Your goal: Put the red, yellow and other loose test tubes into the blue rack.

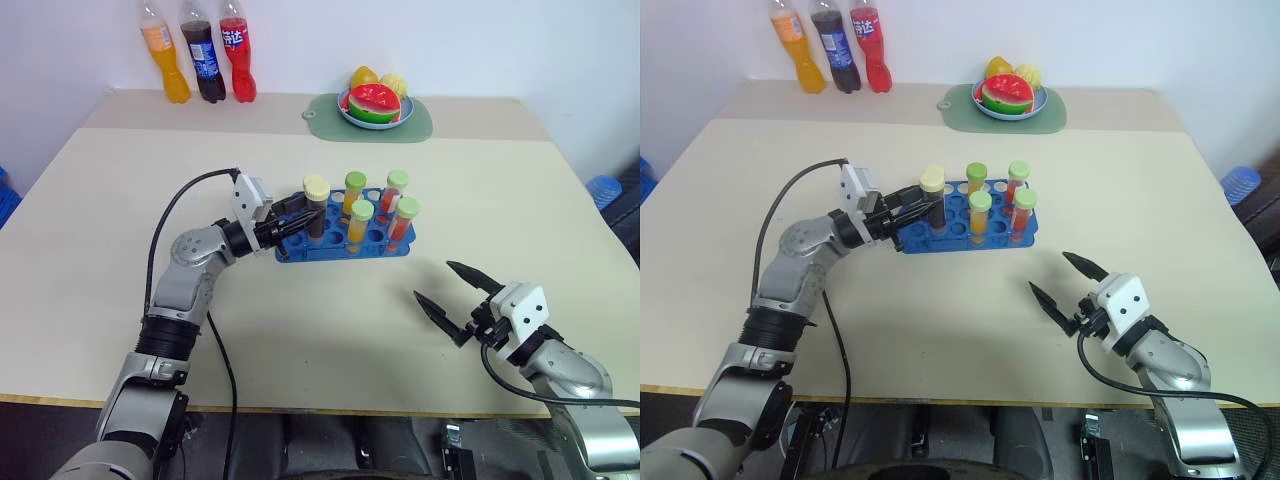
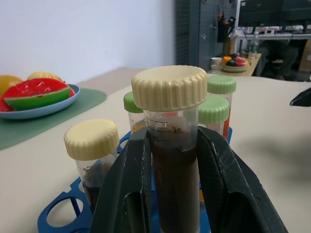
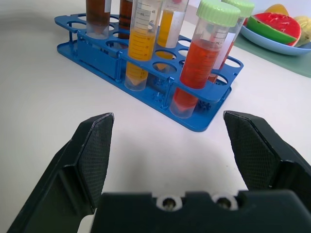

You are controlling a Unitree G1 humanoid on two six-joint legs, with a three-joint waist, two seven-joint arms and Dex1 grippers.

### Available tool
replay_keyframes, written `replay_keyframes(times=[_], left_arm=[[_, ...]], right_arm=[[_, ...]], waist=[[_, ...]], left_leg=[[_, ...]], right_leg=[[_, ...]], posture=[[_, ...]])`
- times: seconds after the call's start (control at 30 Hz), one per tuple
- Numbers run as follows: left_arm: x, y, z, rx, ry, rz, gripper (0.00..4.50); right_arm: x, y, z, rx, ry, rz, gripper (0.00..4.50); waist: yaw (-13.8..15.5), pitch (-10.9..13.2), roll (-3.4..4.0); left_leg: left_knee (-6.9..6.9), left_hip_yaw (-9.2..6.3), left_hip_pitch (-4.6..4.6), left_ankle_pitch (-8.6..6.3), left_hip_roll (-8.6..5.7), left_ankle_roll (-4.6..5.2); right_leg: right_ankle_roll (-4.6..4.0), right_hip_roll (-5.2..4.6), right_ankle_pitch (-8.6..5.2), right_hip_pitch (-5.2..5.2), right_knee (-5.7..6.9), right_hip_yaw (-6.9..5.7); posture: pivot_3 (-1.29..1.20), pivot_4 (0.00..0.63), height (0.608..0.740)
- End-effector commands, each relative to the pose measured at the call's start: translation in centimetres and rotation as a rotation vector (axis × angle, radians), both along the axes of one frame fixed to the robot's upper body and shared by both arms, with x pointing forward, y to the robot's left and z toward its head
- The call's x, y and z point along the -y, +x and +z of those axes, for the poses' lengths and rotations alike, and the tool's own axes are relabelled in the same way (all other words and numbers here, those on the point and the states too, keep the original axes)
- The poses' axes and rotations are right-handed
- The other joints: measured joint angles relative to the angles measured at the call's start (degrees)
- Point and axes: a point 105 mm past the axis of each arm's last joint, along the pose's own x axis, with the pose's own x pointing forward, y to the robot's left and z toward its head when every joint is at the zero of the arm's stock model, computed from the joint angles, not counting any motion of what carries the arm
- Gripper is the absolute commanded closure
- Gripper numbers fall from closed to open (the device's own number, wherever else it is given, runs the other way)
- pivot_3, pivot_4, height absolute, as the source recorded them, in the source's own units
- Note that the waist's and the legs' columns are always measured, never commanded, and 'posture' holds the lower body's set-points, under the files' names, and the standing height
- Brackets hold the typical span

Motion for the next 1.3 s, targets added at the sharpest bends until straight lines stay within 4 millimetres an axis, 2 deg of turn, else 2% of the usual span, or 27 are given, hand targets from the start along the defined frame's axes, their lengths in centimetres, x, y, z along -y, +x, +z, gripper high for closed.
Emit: replay_keyframes(times=[0.03,0.13,0.27,0.37,0.57,0.63,0.67,0.8,0.87,1.0,1.1,1.3], left_arm=[[0.1,-0.4,-1.4,-0.039,0.042,-0.018,3.7],[0.3,-0.9,-1.6,-0.04,0.047,-0.043,3.7],[-0.2,0.8,-1.7,-0.069,0.041,0.056,3.7],[-0.1,1.2,-1.5,-0.051,0.046,0.07,3.7],[1.2,0.6,-1.7,-0.04,0.041,0.016,3.7],[1.3,0.0,-1.3,-0.092,-0.011,-0.033,2.69],[1.4,-0.1,-0.9,-0.091,-0.03,-0.042,2.32],[1.1,-0.2,0.6,-0.053,-0.076,-0.012,0.26],[0.8,-0.3,0.8,-0.077,-0.085,-0.001,0.26],[-1.8,-1.6,0.0,-0.082,-0.023,0.04,0.26],[-3.3,-2.4,-0.4,-0.06,-0.057,0.05,0.26],[-8.3,-4.3,-3.2,-0.047,0.085,0.141,0.26]], right_arm=[[-0.4,0.0,1.5,0.069,0.0,0.008,0.51],[-0.4,0.0,1.5,0.069,0.001,0.008,0.51],[-0.4,0.1,1.5,0.07,0.001,0.01,0.51],[-0.5,0.2,1.5,0.071,0.001,0.012,0.51],[-0.6,0.3,1.6,0.073,0.0,0.019,0.51],[-0.5,0.3,1.7,0.074,-0.001,0.019,0.51],[-0.5,0.3,1.7,0.074,-0.001,0.019,0.51],[-0.5,0.2,1.6,0.071,-0.005,0.02,0.51],[-0.4,0.1,1.6,0.068,-0.005,0.02,0.51],[0.1,-0.4,1.4,0.045,-0.002,0.014,0.51],[0.6,-0.8,1.2,0.028,0.011,-0.002,0.51],[3.2,-2.0,1.3,-0.006,0.074,-0.134,0.51]], waist=[[0.0,-0.01,0.01],[0.0,-0.02,0.02],[0.05,-0.04,0.04],[-0.02,-0.01,0.0],[0.15,-0.02,0.02],[0.11,-0.02,0.02],[0.07,-0.02,0.02],[0.02,-0.02,0.02],[-0.09,-0.02,0.02],[-0.5,-0.03,0.05],[-0.36,-0.03,0.06],[-0.06,-0.03,0.08]], left_leg=[[0.0,0.0,0.0,0.0,0.0,0.0],[0.0,0.0,0.0,0.0,0.0,0.0],[0.0,0.0,-0.01,0.0,0.0,0.0],[0.0,-0.01,-0.05,0.0,-0.01,0.0],[0.0,-0.03,-0.08,0.0,0.0,0.0],[0.0,-0.02,-0.09,0.0,-0.01,0.0],[0.0,-0.03,-0.09,0.0,-0.01,0.0],[0.0,-0.04,-0.09,0.0,0.0,0.01],[0.0,-0.05,-0.08,0.0,0.01,0.01],[-0.06,-0.05,-0.06,-0.01,0.03,0.01],[-0.08,-0.04,-0.05,-0.01,0.06,0.01],[-0.09,0.01,-0.07,-0.02,0.11,0.01]], right_leg=[[0.0,0.0,0.0,0.0,0.0,0.0],[0.0,0.0,0.0,0.0,0.0,0.0],[0.0,-0.01,0.0,0.01,-0.01,0.0],[0.0,0.01,0.0,-0.03,-0.01,-0.01],[0.0,0.01,0.0,-0.05,-0.02,-0.02],[0.0,0.0,0.0,-0.05,-0.03,-0.02],[0.0,0.0,0.0,-0.05,-0.03,-0.02],[0.01,0.01,0.0,-0.06,-0.02,-0.02],[0.01,0.02,0.0,-0.06,-0.01,-0.02],[0.01,0.03,0.0,-0.07,0.0,-0.02],[0.0,0.04,-0.01,-0.09,0.01,-0.03],[-0.04,0.0,-0.03,-0.12,-0.02,-0.03]], posture=[[0.0,0.15,0.74],[0.0,0.15,0.74],[0.0,0.15,0.74],[0.0,0.15,0.74],[0.0,0.15,0.74],[0.0,0.15,0.74],[0.0,0.15,0.74],[0.0,0.15,0.74],[0.0,0.15,0.74],[0.0,0.15,0.74],[0.0,0.15,0.74],[0.0,0.15,0.74]])
